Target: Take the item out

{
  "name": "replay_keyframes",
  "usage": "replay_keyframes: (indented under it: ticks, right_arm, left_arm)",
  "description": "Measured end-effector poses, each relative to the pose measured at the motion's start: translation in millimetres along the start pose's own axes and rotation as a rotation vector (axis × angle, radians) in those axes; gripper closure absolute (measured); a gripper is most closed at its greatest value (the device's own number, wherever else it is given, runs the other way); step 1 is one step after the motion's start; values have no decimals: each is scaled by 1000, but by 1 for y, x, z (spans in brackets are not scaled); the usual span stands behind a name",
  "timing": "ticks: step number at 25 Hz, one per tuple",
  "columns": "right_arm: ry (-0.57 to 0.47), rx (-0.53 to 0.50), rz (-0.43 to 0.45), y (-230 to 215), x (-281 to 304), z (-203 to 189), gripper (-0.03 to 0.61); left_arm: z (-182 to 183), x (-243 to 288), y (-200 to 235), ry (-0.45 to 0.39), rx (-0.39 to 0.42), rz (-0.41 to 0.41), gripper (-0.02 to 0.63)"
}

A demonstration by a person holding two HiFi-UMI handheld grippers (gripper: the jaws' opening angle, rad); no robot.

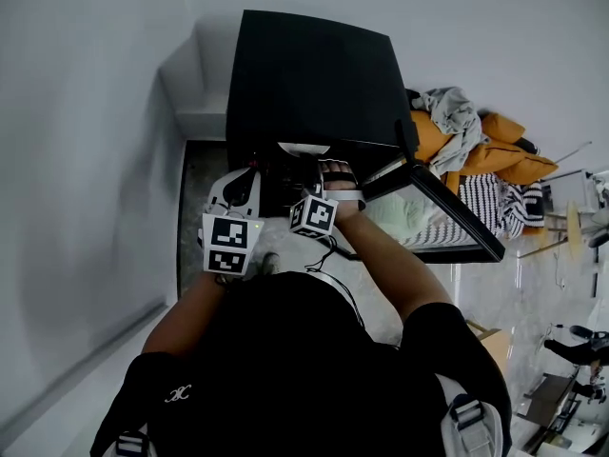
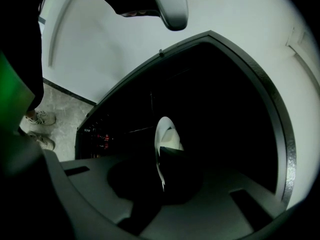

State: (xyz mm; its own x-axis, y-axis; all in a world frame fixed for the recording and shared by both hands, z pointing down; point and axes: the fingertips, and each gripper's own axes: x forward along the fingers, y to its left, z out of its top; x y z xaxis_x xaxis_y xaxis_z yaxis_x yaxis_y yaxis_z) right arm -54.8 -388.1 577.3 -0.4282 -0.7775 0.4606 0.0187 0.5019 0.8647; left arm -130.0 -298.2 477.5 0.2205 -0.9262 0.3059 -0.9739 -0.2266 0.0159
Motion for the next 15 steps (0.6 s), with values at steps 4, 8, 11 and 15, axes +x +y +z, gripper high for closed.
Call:
replay_keyframes:
  ticks: [4, 8, 11, 15]
  right_arm:
    - [7, 21, -5, 2, -12, 1, 543]
    - [14, -8, -21, 4, -11, 0, 541]
    - [31, -6, -11, 3, -9, 1, 541]
    - [69, -17, -4, 2, -3, 4, 534]
  left_arm:
    - [0, 3, -1, 4, 4, -19, 604]
    - [1, 8, -1, 1, 6, -34, 604]
    - [1, 9, -5, 1, 9, -45, 604]
    - [0, 8, -4, 5, 5, -50, 606]
